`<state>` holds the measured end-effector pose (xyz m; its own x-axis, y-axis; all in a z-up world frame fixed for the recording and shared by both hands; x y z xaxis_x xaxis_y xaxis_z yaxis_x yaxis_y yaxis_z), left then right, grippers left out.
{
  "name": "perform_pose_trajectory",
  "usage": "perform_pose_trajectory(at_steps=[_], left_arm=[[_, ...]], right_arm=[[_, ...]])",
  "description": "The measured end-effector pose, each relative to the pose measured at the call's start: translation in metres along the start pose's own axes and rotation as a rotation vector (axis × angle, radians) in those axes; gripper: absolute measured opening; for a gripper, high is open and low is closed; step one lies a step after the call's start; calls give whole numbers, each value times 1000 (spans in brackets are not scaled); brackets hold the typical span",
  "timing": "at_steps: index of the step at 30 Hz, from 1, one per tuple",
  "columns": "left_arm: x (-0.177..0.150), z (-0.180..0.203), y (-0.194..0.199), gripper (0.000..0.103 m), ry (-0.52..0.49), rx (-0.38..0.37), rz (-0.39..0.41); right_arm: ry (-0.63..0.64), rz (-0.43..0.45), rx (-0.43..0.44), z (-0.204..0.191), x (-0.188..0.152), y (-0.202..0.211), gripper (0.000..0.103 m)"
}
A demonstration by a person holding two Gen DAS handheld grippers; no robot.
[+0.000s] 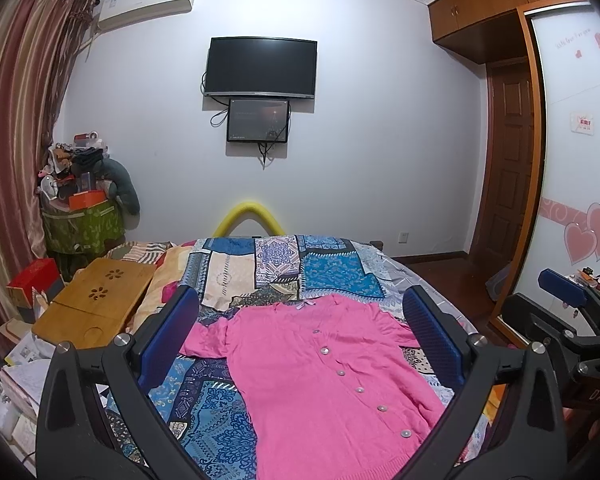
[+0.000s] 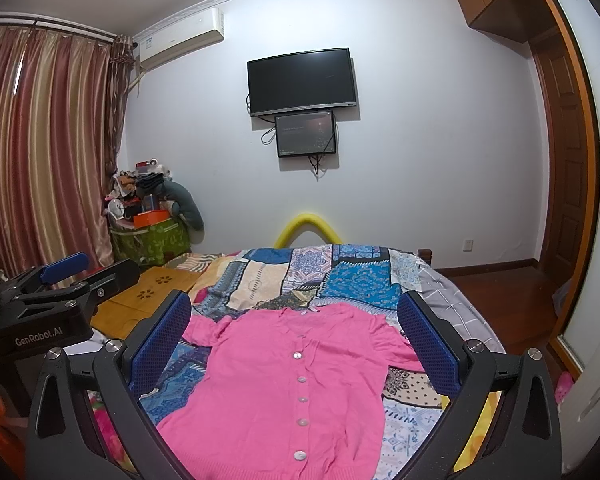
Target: Fold small clothes
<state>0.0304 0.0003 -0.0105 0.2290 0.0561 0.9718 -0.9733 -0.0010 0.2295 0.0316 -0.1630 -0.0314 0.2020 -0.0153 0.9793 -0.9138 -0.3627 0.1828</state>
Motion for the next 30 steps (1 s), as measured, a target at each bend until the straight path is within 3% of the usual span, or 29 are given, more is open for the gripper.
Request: perform_pose_trajectory(at_steps=[22,30], left_arm=[[-1,0,-2,103,6,0,1],[6,-7,-7,103,5,33,23]], right_arm=[[0,-6,-3,1,0,-2,103],[15,3,-36,9,2,-14,103]])
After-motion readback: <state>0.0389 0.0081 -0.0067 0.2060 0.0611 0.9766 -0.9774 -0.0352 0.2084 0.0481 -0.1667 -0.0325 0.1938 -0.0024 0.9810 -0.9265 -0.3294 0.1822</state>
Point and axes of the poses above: each gripper's, at about its wrist camera, not at the fingertips, and y roughly against the way its jaws point, z to its right, x to its top, the point moved 3 cm from there along -y, roughly the way its jaws point, and after that the axes turned 3 degrees about z, right-handed, at the moved point
